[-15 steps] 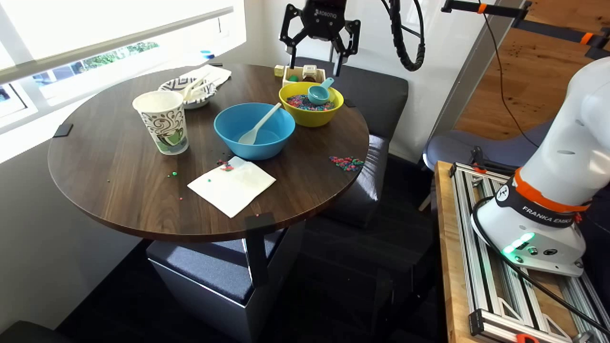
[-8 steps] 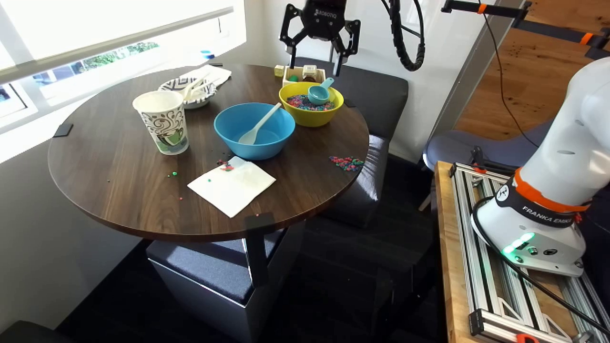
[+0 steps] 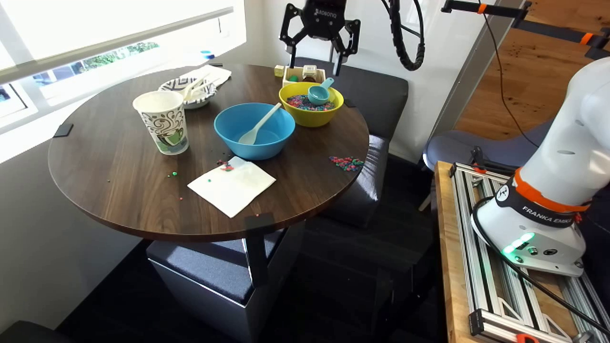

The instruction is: Put the blue bowl on the white bowl

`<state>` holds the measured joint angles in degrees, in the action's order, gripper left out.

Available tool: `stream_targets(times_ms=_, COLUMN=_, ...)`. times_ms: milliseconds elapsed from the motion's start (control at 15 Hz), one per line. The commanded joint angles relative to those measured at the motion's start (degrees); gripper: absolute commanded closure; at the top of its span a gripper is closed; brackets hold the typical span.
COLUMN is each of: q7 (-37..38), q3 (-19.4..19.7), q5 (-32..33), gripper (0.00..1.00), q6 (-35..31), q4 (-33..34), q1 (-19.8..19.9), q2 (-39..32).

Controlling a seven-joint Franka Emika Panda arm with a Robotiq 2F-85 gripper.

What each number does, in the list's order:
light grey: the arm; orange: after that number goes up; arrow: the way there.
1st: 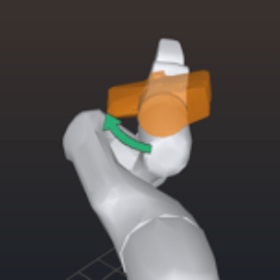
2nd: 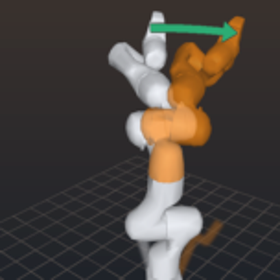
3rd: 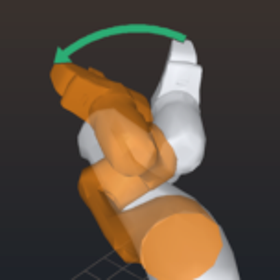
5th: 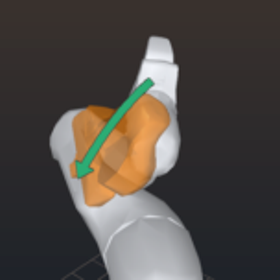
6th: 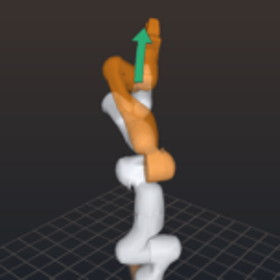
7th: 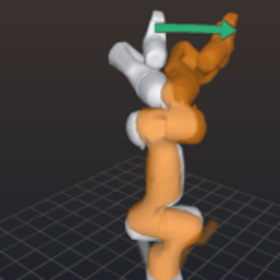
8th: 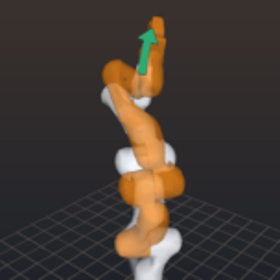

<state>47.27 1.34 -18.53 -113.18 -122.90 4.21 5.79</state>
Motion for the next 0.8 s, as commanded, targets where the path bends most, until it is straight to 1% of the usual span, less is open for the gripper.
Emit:
stream_targets(times_ms=0, q7=3.4, q3=0.5, q5=-1.2, gripper=0.0, q6=-1.3, q4=1.9, q1=0.1, q2=-1.3)
stream_targets(times_ms=67, q7=4.1, q3=0.5, q5=-0.4, gripper=0.0, q6=-1.9, q4=2.5, q1=0.0, q2=-1.4)
stream_targets(times_ms=267, q7=7.3, q3=0.3, q5=6.1, gripper=0.0, q6=-8.5, q4=3.4, q1=0.3, q2=-2.0)
stream_targets(times_ms=400, q7=12.0, q3=0.4, q5=12.0, gripper=0.0, q6=-14.8, q4=3.3, q1=0.9, q2=-3.3)
stream_targets(times_ms=467, q7=14.3, q3=0.6, q5=14.3, gripper=0.0, q6=-16.1, q4=3.2, q1=1.1, q2=-3.9)
stream_targets(times_ms=533, q7=15.7, q3=0.7, q5=15.8, gripper=0.0, q6=-16.4, q4=3.2, q1=1.0, q2=-4.1)
stream_targets(times_ms=733, q7=8.1, q3=0.7, q5=10.2, gripper=0.0, q6=-10.4, q4=2.9, q1=-0.2, q2=-4.0)
